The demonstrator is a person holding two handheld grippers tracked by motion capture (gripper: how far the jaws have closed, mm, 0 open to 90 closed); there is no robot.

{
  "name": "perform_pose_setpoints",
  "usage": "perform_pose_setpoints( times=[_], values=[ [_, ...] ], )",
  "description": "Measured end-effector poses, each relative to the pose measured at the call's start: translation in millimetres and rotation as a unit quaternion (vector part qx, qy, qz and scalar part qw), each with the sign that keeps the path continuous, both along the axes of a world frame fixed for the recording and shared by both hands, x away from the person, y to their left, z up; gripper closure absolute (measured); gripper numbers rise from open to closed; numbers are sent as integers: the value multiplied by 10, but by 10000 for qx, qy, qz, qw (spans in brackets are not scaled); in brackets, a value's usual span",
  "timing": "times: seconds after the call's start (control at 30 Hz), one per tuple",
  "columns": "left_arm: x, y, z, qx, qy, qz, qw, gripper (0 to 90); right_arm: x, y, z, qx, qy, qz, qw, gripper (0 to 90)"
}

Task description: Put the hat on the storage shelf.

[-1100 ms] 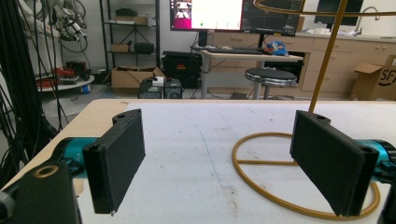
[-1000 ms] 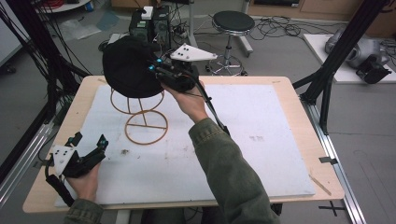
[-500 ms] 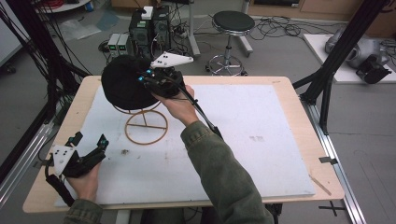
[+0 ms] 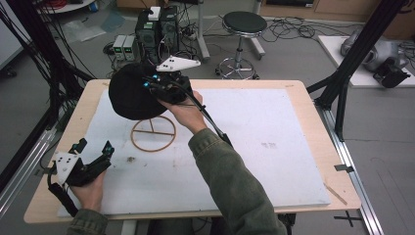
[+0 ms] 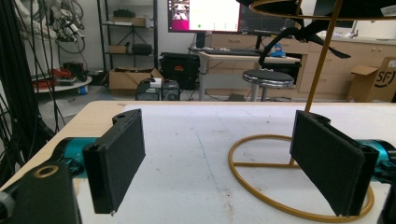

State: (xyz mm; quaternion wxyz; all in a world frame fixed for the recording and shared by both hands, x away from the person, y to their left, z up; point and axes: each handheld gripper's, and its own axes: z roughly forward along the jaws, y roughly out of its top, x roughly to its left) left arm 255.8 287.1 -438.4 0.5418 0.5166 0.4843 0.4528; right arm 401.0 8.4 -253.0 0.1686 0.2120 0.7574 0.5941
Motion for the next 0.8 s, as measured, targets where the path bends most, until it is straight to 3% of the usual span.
perform_pose_setpoints(
  times=[0.43, 0.8],
  values=[
    [-1, -15, 0, 3, -1, -14, 10000, 182, 8, -41, -66, 157, 152, 26, 9998, 796],
    [1, -16, -1, 0, 30, -32, 10000, 182, 36, -44, -79, 131, 202, 130, 9996, 565]
  ],
)
